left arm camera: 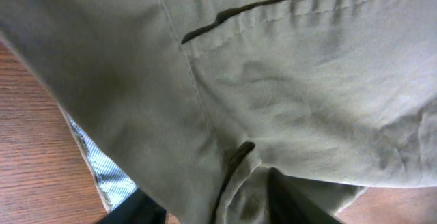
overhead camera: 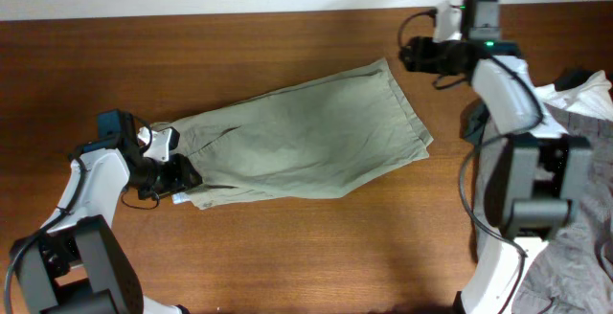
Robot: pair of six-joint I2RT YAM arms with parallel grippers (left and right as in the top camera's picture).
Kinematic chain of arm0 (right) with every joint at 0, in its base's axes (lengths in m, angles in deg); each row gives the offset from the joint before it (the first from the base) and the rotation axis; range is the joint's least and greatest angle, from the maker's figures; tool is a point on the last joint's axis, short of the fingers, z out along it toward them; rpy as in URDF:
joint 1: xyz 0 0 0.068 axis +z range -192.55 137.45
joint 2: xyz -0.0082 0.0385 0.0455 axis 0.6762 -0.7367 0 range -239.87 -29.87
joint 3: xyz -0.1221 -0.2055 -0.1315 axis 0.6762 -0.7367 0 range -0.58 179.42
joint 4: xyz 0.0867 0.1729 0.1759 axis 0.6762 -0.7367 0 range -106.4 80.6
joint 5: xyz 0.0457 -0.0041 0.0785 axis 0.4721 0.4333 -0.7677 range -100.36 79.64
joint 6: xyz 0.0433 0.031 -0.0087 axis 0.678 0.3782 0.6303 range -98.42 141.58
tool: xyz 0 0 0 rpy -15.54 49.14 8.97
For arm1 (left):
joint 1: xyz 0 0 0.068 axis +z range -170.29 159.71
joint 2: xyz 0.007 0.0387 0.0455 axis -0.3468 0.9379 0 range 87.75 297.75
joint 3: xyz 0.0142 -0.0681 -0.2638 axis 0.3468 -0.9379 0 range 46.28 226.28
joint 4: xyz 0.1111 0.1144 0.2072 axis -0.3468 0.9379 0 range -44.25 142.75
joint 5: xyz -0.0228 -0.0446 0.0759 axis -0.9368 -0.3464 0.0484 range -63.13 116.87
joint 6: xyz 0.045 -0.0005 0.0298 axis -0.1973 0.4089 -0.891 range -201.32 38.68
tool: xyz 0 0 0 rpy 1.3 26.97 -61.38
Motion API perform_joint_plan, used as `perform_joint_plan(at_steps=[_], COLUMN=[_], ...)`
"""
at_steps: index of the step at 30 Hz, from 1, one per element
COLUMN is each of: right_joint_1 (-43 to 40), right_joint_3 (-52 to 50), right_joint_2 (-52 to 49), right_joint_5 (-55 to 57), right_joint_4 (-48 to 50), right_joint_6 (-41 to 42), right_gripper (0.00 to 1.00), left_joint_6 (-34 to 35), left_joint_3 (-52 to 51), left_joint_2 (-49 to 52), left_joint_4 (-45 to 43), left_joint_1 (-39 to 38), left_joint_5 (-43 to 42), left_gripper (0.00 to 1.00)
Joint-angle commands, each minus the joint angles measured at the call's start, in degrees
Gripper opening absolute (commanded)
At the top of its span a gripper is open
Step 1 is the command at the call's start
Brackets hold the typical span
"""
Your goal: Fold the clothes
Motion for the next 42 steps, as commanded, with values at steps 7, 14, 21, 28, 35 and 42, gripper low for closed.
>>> perform_joint_plan(at_steps=[7, 14, 21, 28, 35, 42], right_joint_1=[4.94, 3.74, 2.43, -0.07, 0.33, 1.09], right_joint_3=[0.42, 10.51, 10.62, 9.16, -10.91, -13.75], right_joint_2=[-11.56, -7.19, -7.89, -2.05, -2.47, 2.34], right_joint_5=[-3.50, -3.74, 9.79, 6.95, 13.07, 13.75], right_joint_4=[5.57, 4.74, 0.26, -35.58, -23.04, -38.42], right_joint_6=[4.74, 7.13, 8.00, 7.93, 9.68, 12.20], right_gripper=[0.35, 0.04, 0.99, 0.78, 0.51, 0.17], left_joint_6=[-0.61, -0.59, -0.59, -0.61, -1.09, -1.84], left_joint_3=[-0.42, -0.42, -0.39, -0.17, -0.20, 0.11], left_joint_2=[-1.05, -1.05, -1.05, -1.05, 0.59, 0.70], left_joint_4=[0.63, 0.81, 2.36, -3.58, -9.68, -9.90], left_joint_1=[-0.15, -0.15, -0.11, -0.11, -0.15, 2.49], left_joint_5=[-0.81, -0.79, -0.66, -3.19, -2.91, -0.39], left_gripper=[0.56, 0.56, 0.61, 0.61, 0.31, 0.28])
